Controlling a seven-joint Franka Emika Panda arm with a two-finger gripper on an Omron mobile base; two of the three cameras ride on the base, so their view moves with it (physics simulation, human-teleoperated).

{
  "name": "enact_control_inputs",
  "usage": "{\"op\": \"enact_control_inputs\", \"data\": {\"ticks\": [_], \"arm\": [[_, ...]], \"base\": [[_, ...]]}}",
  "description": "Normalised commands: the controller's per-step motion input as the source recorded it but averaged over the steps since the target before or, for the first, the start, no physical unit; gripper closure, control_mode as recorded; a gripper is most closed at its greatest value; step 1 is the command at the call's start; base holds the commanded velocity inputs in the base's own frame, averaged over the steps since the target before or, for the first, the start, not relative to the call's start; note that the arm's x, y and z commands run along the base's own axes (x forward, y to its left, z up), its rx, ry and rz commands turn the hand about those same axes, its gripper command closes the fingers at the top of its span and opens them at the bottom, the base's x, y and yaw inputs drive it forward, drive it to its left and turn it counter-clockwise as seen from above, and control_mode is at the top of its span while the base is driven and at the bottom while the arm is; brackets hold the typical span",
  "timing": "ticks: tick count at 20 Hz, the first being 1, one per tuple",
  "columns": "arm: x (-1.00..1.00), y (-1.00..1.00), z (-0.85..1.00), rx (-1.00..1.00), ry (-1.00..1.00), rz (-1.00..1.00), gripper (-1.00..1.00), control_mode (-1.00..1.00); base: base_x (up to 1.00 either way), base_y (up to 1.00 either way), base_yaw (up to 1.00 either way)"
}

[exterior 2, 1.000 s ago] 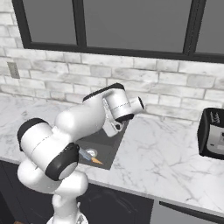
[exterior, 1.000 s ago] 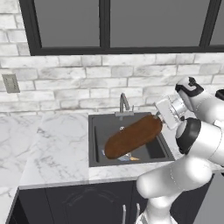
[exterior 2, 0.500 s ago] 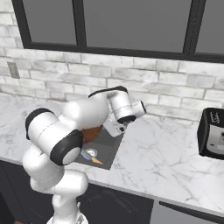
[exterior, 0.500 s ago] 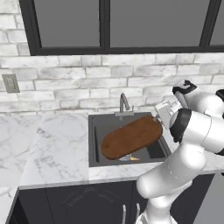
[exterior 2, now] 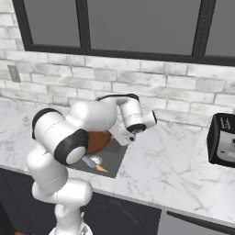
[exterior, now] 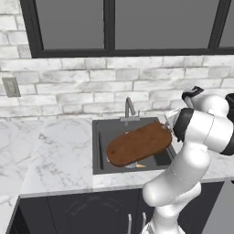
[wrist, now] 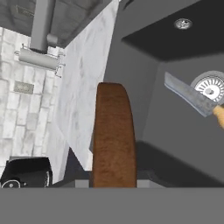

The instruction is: Move the cutting board and knife to the sink. Then move spray from the cabinet to the counter.

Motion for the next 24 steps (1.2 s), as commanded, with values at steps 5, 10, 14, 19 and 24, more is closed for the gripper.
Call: {"op": "enact_control_inputs", "data": {"ticks": [5,10,14,19,24], "arm": [[0.00,-0.48,-0.17,0.03,0.04,0.00,1.00,-1.00],[0.00,-0.35,-0.16,0.02,0.05,-0.01,1.00,-1.00],[0.00,-0.06,-0.17,0.00,0.00,-0.03,1.00,-1.00],[0.00,0.00,-0.03,0.00,0.00,-0.04,1.00,-1.00],[0.20,0.04,-0.01,0.00,0.00,-0.03,1.00,-1.00]], "base": [[0.00,0.00,0.00],[0.00,0.00,0.00],[0.00,0.00,0.00],[0.00,0.00,0.00],[0.00,0.00,0.00]]}}
